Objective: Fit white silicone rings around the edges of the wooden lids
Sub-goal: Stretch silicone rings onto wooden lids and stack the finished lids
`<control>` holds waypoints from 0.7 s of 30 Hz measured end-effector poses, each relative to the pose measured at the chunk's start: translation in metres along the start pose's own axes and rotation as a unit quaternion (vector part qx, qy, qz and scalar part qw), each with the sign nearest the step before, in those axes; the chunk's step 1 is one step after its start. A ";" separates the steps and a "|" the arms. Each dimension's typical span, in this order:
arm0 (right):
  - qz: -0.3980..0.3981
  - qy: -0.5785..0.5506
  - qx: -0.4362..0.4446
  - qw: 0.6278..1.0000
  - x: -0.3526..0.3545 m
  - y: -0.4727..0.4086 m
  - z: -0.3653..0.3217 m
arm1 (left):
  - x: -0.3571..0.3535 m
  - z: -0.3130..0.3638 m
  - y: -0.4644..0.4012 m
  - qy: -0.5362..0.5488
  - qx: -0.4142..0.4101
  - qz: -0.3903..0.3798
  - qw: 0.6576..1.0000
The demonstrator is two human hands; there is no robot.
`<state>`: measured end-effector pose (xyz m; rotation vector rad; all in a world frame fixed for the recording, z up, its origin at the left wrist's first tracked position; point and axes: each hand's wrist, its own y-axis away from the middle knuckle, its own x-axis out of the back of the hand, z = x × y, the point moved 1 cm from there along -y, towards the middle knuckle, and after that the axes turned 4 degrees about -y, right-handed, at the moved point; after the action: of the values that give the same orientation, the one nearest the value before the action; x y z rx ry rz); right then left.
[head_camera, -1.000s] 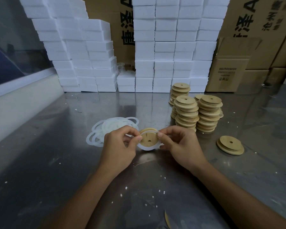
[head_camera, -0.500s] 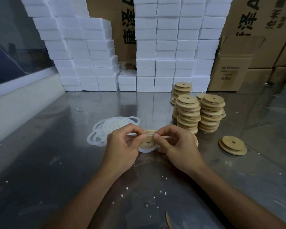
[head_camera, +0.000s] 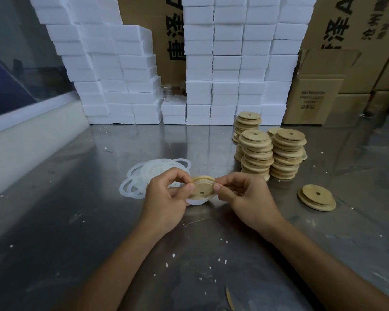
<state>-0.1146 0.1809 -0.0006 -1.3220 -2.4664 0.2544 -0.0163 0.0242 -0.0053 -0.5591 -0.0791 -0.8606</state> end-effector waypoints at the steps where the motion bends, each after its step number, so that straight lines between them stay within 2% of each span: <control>1: -0.004 0.001 0.001 1.000 0.000 0.000 0.000 | 0.000 -0.002 0.000 0.013 0.014 -0.001 1.000; 4: 0.002 0.012 -0.001 1.000 -0.002 0.000 0.001 | -0.002 -0.006 0.000 0.023 0.034 -0.009 0.999; 9: 0.029 0.000 0.019 0.999 -0.001 0.002 -0.002 | -0.005 0.000 0.002 -0.029 -0.017 -0.009 0.999; 16: 0.020 0.064 0.070 0.995 -0.005 0.007 -0.011 | -0.003 0.006 0.003 -0.063 -0.083 -0.004 0.995; 21: 0.007 0.002 0.010 1.000 -0.002 0.003 -0.012 | -0.003 0.009 0.000 -0.084 -0.076 -0.005 0.994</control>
<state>-0.1073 0.1805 0.0089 -1.3309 -2.4455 0.2794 -0.0163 0.0306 0.0014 -0.7739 -0.1712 -0.8314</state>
